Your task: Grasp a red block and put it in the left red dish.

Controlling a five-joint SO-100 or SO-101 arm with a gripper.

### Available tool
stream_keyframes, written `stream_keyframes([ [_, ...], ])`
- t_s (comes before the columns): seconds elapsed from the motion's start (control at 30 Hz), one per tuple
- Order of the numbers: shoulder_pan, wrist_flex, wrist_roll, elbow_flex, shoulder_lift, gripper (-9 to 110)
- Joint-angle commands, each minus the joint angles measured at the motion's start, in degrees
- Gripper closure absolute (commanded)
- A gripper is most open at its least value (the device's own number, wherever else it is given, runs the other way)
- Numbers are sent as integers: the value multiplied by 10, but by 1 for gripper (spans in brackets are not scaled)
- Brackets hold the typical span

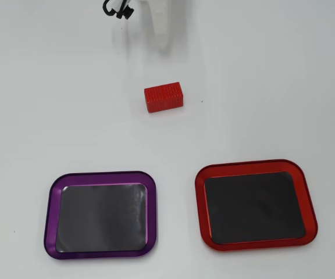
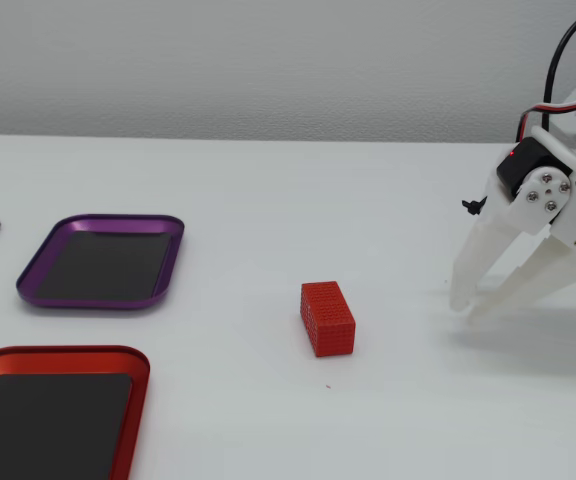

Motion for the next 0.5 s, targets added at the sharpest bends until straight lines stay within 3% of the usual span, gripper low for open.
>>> stream_keyframes([
  [0.0, -1, -4, -3, 5, 47, 102],
  [0.47, 4, -4, -3, 3, 47, 102],
])
